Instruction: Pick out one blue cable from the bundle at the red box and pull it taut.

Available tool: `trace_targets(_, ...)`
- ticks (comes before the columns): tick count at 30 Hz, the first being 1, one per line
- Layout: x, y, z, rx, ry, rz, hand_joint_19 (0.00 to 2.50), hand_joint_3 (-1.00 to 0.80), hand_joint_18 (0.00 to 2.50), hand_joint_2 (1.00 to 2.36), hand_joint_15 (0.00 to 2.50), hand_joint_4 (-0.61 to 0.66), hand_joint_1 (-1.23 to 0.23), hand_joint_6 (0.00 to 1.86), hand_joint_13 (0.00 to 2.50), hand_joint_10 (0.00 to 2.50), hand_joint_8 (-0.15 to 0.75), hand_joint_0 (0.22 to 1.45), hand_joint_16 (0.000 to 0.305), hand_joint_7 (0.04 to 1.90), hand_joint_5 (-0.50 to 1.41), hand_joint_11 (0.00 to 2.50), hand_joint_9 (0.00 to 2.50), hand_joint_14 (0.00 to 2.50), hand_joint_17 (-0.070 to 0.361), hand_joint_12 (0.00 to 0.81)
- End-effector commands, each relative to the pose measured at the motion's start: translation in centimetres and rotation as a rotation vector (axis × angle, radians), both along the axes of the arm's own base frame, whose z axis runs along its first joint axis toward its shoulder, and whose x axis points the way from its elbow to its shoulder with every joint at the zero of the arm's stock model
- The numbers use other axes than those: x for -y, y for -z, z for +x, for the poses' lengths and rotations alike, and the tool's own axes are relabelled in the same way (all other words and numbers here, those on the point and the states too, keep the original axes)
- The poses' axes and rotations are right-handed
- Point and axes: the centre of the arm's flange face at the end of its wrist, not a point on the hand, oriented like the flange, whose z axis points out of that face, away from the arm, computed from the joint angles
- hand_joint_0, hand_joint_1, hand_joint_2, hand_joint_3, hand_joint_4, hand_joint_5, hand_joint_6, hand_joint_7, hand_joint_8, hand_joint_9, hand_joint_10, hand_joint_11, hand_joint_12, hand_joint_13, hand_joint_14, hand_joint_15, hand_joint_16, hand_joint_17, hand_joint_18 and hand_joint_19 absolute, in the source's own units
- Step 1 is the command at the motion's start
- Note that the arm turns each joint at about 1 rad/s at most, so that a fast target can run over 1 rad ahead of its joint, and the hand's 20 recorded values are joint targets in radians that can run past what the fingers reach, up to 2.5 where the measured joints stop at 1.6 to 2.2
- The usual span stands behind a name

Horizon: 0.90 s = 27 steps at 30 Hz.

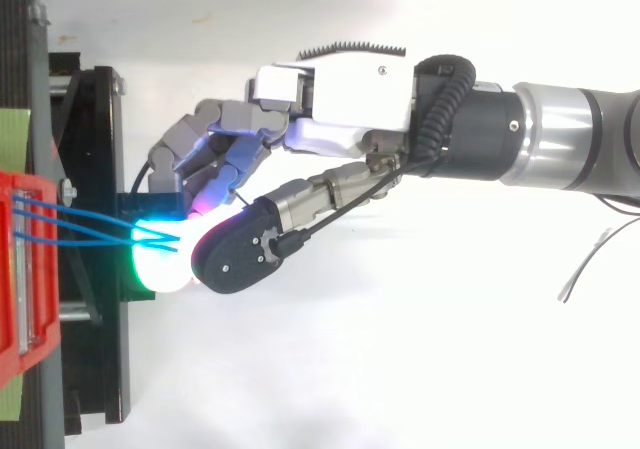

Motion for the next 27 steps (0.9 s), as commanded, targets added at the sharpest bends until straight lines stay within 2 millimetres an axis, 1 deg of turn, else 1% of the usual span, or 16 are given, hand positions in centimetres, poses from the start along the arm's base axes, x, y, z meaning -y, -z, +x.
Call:
trace_targets(1,-0.01,-0.05,0.02,-0.002,-0.001,0.000,0.47,-0.50,0.20,1.00,0.52,-0.06,-0.56,0.90,0.74,0.02,0.200,0.58,0.008,0.84,-0.13,0.68,1.02,0.02,0.017,0.158)
trace_targets(3,-0.01,-0.12,0.06,-0.001,-0.001,0.000,0.46,-0.41,0.20,1.01,0.52,-0.08,-0.60,0.91,0.73,0.02,0.198,0.59,0.007,0.84,-0.13,0.68,1.03,0.02,0.016,0.153)
trace_targets(5,0.00,-0.19,0.10,0.001,0.001,0.000,0.47,-0.36,0.20,1.01,0.53,-0.07,-0.64,0.91,0.73,0.02,0.203,0.59,0.007,0.87,-0.13,0.68,1.03,0.02,0.015,0.152)
trace_targets(8,0.00,-0.19,0.10,0.001,0.001,0.000,0.46,-0.26,0.20,1.02,0.53,-0.07,-0.73,0.92,0.73,0.02,0.208,0.60,0.006,0.90,-0.13,0.69,1.02,0.02,0.014,0.150)
trace_targets(12,-0.02,-0.16,0.07,-0.002,-0.001,0.000,0.45,-0.21,0.20,1.02,0.53,-0.11,-0.77,0.92,0.73,0.02,0.213,0.61,0.006,0.94,-0.14,0.68,1.01,0.02,0.013,0.147)
trace_targets(14,-0.02,-0.16,0.07,-0.002,-0.001,0.000,0.44,-0.26,0.21,1.02,0.53,-0.17,-0.79,0.94,0.73,0.03,0.215,0.65,0.006,0.91,-0.15,0.70,0.99,0.02,0.013,0.148)
trace_targets(17,-0.02,-0.16,0.07,-0.002,-0.001,0.000,0.44,-0.47,0.21,1.00,0.53,-0.19,-0.78,0.95,0.73,0.02,0.211,0.70,0.005,0.92,-0.15,0.70,0.98,0.02,0.012,0.145)
trace_targets(19,-0.01,-0.14,0.06,-0.004,-0.001,0.000,0.45,-0.50,0.22,1.00,0.54,-0.17,-0.76,0.95,0.73,0.03,0.206,0.67,0.005,0.90,-0.16,0.70,0.97,0.02,0.012,0.147)
trace_targets(20,-0.01,-0.14,0.06,-0.004,-0.001,0.000,0.44,-0.50,0.22,1.00,0.54,-0.12,-0.75,0.95,0.73,0.02,0.201,0.66,0.005,0.88,-0.16,0.68,0.98,0.02,0.012,0.147)
trace_targets(22,-0.02,-0.16,0.07,-0.002,-0.001,0.000,0.44,-0.50,0.22,1.00,0.53,-0.09,-0.73,0.94,0.74,0.02,0.202,0.62,0.006,0.85,-0.15,0.69,0.98,0.02,0.013,0.148)
trace_targets(23,-0.01,-0.14,0.06,-0.004,-0.001,0.000,0.45,-0.50,0.22,1.00,0.54,-0.04,-0.69,0.94,0.74,0.02,0.203,0.58,0.006,0.82,-0.15,0.69,1.00,0.02,0.014,0.154)
trace_targets(24,-0.01,-0.14,0.06,-0.004,-0.001,0.000,0.44,-0.50,0.22,1.00,0.53,-0.04,-0.66,0.94,0.75,0.02,0.208,0.55,0.007,0.78,-0.15,0.69,1.02,0.02,0.017,0.156)
trace_targets(27,-0.01,-0.14,0.06,-0.004,-0.001,0.000,0.45,-0.50,0.23,1.00,0.53,-0.02,-0.60,0.94,0.76,0.02,0.215,0.52,0.009,0.77,-0.14,0.69,1.02,0.02,0.021,0.168)
